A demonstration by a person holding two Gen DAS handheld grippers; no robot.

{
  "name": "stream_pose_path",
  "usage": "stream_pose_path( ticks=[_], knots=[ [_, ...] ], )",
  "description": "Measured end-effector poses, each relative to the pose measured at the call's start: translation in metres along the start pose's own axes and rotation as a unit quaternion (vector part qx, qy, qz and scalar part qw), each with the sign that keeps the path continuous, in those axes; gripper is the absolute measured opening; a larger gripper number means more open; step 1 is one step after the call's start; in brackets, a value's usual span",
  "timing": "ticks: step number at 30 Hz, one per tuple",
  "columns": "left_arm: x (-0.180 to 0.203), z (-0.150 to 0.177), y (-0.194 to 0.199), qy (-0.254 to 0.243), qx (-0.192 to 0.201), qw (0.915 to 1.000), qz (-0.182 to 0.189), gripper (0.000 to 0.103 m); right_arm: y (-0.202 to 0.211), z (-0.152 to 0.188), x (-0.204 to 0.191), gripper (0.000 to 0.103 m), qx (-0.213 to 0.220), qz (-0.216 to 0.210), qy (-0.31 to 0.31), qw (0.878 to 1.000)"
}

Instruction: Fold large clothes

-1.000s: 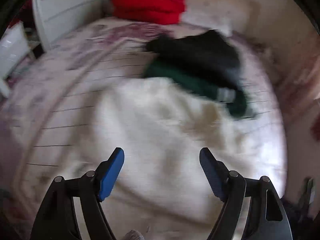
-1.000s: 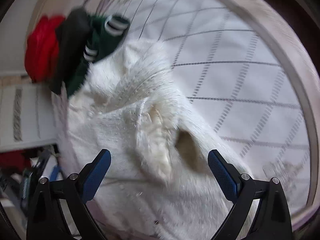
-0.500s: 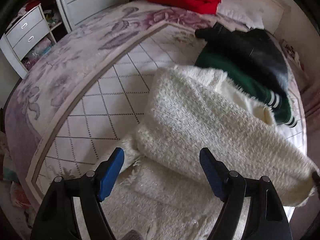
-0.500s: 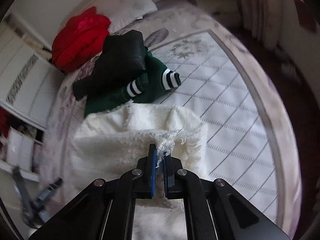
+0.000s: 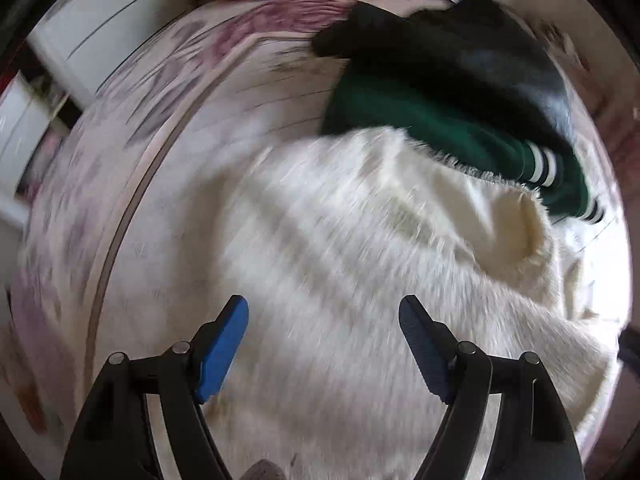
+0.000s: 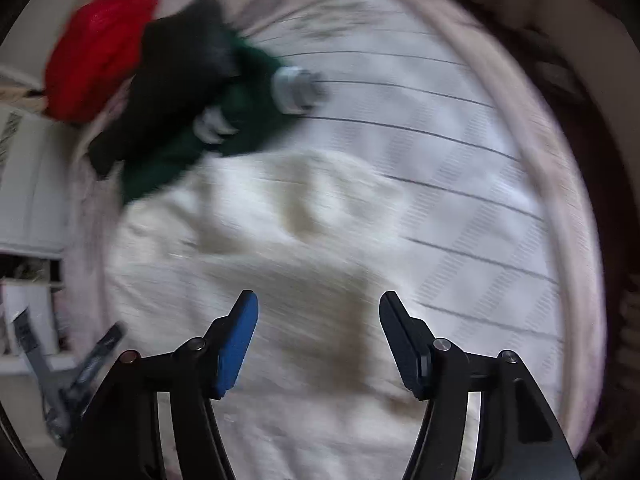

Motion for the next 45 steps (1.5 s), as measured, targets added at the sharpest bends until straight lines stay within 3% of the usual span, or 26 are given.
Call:
stream_pose_path(
  ticks=[4, 7, 8, 10, 16, 18, 21, 22, 24, 26, 27, 28, 32, 36, 38, 39, 40, 41, 43, 45],
  knots=[
    [0.014, -0.032, -0.049, -0.053, -0.022, 0.9972, -0.047, 0.077, -0.076, -0.048, -0.053, 0.065, -0.047, 0.032, 0.071, 0.996],
    [0.011, -0.038, -0.064, -0.051, -0.031, 0.9973, -0.043, 0.077, -0.14, -0.065, -0.077, 0.064, -0.113, 0.061, 0.133, 0.983],
    [0.009, -0.038, -0.067, -0.05, -0.032, 0.9974, -0.041, 0.077, -0.153, -0.066, -0.081, 0.045, -0.121, 0.072, 0.149, 0.979],
    [0.009, -0.036, -0.07, -0.053, -0.029, 0.9974, -0.039, 0.077, -0.155, -0.072, -0.083, 0.01, -0.102, 0.099, 0.163, 0.976],
    [0.005, -0.03, -0.075, -0.053, -0.031, 0.9977, -0.028, 0.077, -0.101, -0.107, -0.089, 0.006, 0.001, 0.044, 0.074, 0.996],
    [0.004, -0.033, -0.076, -0.048, -0.035, 0.9979, -0.025, 0.077, -0.107, -0.118, -0.091, 0.006, -0.012, 0.035, 0.06, 0.998],
    [-0.006, -0.042, -0.059, -0.019, -0.017, 0.9995, -0.018, 0.077, -0.148, -0.115, -0.078, 0.009, -0.122, 0.045, 0.027, 0.991],
    [-0.012, -0.045, -0.047, -0.008, 0.002, 0.9997, -0.025, 0.077, -0.147, -0.115, -0.076, 0.011, -0.135, 0.031, 0.012, 0.99],
    [-0.022, -0.048, -0.029, 0.01, 0.035, 0.9984, -0.043, 0.077, -0.122, -0.116, -0.084, 0.019, -0.112, 0.001, 0.005, 0.994],
    [-0.028, -0.048, -0.024, 0.019, 0.049, 0.9968, -0.059, 0.082, -0.088, -0.118, -0.097, 0.047, -0.058, -0.002, 0.024, 0.998],
    [-0.029, -0.048, -0.028, 0.019, 0.044, 0.9968, -0.064, 0.09, -0.071, -0.111, -0.111, 0.056, -0.031, -0.019, 0.043, 0.998],
    [-0.028, -0.047, -0.035, 0.018, 0.034, 0.9971, -0.065, 0.091, -0.069, -0.107, -0.128, 0.069, -0.031, -0.045, 0.063, 0.997],
    [-0.031, -0.042, -0.067, 0.029, -0.008, 0.9969, -0.073, 0.091, -0.116, -0.084, -0.183, 0.069, -0.133, -0.153, 0.082, 0.976],
    [-0.036, -0.041, -0.073, 0.034, -0.007, 0.9966, -0.074, 0.091, -0.197, -0.081, -0.204, 0.069, -0.212, -0.103, 0.105, 0.966],
    [-0.038, -0.041, -0.072, 0.036, -0.006, 0.9968, -0.072, 0.091, -0.215, -0.077, -0.214, 0.068, -0.227, -0.091, 0.133, 0.96],
    [-0.04, -0.044, -0.073, 0.037, -0.005, 0.9968, -0.071, 0.091, -0.214, -0.073, -0.226, 0.06, -0.222, -0.1, 0.158, 0.957],
    [-0.041, -0.045, -0.072, 0.037, -0.003, 0.9969, -0.069, 0.091, -0.215, -0.069, -0.237, 0.022, -0.228, -0.105, 0.177, 0.952],
    [-0.043, -0.045, -0.072, 0.037, -0.002, 0.997, -0.068, 0.091, -0.218, -0.065, -0.244, 0.011, -0.232, -0.086, 0.196, 0.949],
    [-0.042, -0.041, -0.07, 0.038, -0.002, 0.997, -0.067, 0.091, -0.219, -0.059, -0.252, 0.011, -0.22, -0.059, 0.227, 0.947],
    [-0.042, -0.041, -0.071, 0.036, -0.006, 0.9971, -0.067, 0.091, -0.224, -0.061, -0.253, 0.003, -0.217, -0.05, 0.215, 0.951]
  ],
)
Point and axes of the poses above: each gripper's, at about its wrist camera, not at the fingertips, and y roughly against the way its jaws point, x to its right, z to its underside, the point moved 7 cm from there along -y, roughly the way its jaws point, and after that the axes turned 8 degrees about -x, right-handed, at the moved point
